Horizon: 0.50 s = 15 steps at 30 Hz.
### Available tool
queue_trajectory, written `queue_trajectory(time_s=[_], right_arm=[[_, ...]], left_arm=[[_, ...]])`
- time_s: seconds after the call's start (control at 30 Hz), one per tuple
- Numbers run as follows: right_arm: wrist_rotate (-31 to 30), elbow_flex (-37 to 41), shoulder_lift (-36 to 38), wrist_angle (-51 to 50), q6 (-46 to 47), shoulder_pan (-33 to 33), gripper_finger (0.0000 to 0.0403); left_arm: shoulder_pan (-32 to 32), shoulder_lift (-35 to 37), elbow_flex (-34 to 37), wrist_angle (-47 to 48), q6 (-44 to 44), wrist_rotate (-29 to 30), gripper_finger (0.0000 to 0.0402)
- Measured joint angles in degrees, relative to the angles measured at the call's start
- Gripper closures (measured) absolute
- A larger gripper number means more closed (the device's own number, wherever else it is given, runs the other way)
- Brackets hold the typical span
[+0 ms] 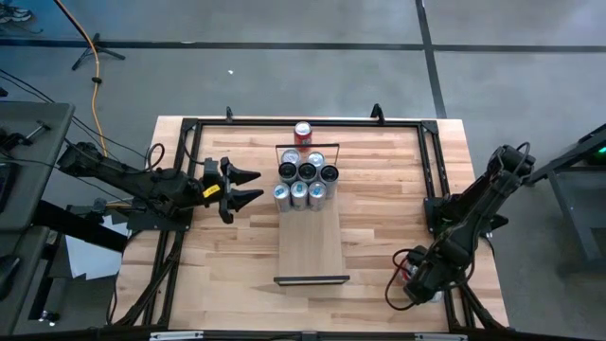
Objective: Place canned beverage on shelf
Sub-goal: Put the blue soda can on the shelf aligned with the other blue soda can
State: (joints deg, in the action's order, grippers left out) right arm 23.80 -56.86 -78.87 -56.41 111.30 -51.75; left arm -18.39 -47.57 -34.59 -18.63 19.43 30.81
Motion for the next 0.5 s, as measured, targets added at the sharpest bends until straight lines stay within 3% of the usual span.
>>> queue_trajectory(time_s=[0.3, 0.5], right_arm=[[0.8, 1.6, 0.0, 1.5, 0.3, 0.0, 0.0097], [4.5, 1.6, 0.0, 1.5, -1.8, 0.0, 0.0174]], left_arm=[[0.0, 0.0, 0.0, 0.1, 0.0, 0.0, 0.0158], [0.0, 0.0, 0.0, 1.3, 0.0, 0.0, 0.0158]])
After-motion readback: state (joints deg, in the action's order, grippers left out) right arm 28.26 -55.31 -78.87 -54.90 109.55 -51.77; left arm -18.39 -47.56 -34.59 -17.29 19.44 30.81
